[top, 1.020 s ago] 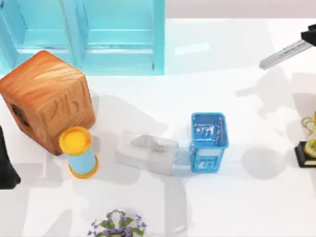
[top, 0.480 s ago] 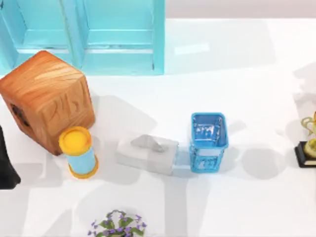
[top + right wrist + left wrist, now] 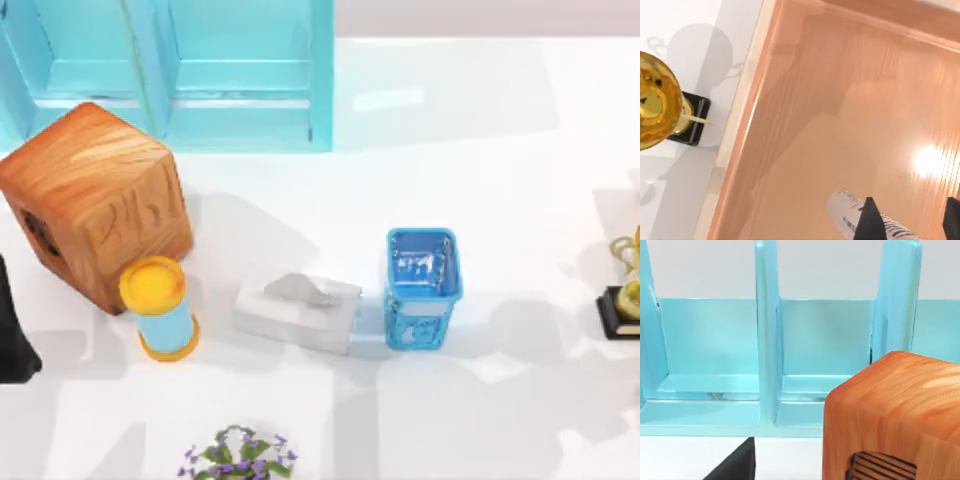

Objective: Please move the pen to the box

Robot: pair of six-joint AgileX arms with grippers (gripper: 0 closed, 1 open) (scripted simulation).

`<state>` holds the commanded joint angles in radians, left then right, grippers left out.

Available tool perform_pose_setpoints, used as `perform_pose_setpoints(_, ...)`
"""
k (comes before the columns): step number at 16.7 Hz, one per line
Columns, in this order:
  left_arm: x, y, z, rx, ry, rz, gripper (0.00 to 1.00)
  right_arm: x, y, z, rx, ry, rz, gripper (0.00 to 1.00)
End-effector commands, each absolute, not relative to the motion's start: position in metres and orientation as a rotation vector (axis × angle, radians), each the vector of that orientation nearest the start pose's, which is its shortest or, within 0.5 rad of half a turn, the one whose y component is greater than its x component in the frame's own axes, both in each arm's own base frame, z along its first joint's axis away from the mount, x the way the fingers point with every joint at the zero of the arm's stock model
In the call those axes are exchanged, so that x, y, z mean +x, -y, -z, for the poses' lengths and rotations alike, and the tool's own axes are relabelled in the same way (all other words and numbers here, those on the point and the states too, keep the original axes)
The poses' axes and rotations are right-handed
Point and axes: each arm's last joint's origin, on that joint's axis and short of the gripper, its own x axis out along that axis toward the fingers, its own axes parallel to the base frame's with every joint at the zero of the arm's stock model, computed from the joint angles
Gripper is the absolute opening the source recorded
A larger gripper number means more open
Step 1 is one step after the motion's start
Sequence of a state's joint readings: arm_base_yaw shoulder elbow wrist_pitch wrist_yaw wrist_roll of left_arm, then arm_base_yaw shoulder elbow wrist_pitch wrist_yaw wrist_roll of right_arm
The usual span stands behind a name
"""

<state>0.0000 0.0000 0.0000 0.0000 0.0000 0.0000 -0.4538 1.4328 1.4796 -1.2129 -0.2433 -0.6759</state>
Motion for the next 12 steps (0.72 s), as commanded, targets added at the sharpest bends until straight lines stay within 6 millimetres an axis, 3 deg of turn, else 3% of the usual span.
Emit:
perform_pose_setpoints(6,0.106,0.001,-0.160,0.000,0.000,0.000,1.00,0.249,0.107,-0.340,-0.210,-1.088,-0.192,0.00)
perform_pose_setpoints(12,0.106,0.001,-0.160,0.000,0.000,0.000,1.00,0.260,0.107,-0.289,-0.212,-1.085,-0.189,0.00)
